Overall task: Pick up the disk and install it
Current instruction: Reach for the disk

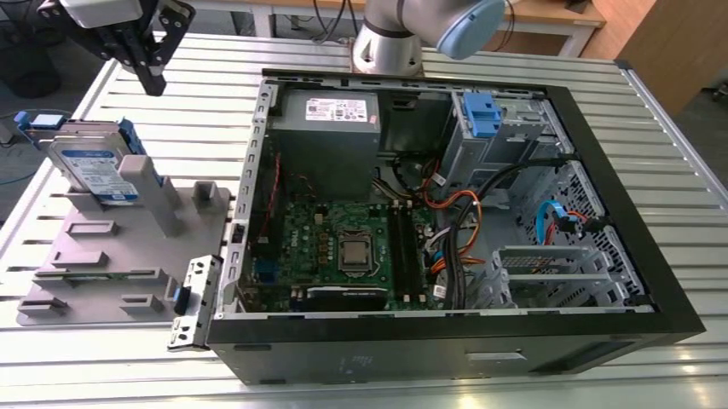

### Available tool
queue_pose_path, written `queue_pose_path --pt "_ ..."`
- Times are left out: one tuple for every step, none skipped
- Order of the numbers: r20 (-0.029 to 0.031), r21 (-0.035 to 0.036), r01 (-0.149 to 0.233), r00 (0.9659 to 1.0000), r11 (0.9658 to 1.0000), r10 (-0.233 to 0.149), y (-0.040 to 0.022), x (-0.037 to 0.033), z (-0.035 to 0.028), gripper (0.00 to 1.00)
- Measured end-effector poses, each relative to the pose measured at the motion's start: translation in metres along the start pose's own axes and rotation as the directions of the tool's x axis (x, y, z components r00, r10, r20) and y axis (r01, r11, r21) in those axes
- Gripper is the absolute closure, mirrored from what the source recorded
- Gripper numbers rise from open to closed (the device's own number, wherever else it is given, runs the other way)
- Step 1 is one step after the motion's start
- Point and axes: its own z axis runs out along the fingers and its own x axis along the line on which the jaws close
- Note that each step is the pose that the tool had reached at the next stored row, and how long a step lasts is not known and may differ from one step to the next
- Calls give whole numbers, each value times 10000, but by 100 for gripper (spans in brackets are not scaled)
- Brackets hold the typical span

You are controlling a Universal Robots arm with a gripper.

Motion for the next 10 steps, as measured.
queue_pose_path --pt "-1 1 -1 10000 10000 1 -2 25 0 89" --pt "-2 1 0 10000 10000 0 -4 52 0 89" --pt "-1 1 0 10000 10000 0 -6 76 1 89" --pt "-1 1 0 10000 10000 0 -8 102 3 89" --pt "-1 1 0 10000 10000 0 -10 129 4 89" --pt "-1 1 1 10000 10000 -1 -12 154 4 89" --pt "-1 1 1 10000 10000 -1 -14 178 5 89" --pt "-1 1 2 10000 10000 -2 -16 202 6 89" --pt "-1 2 1 10000 10000 -1 -18 226 6 89" --pt "-1 2 0 10000 10000 0 -19 248 7 89"
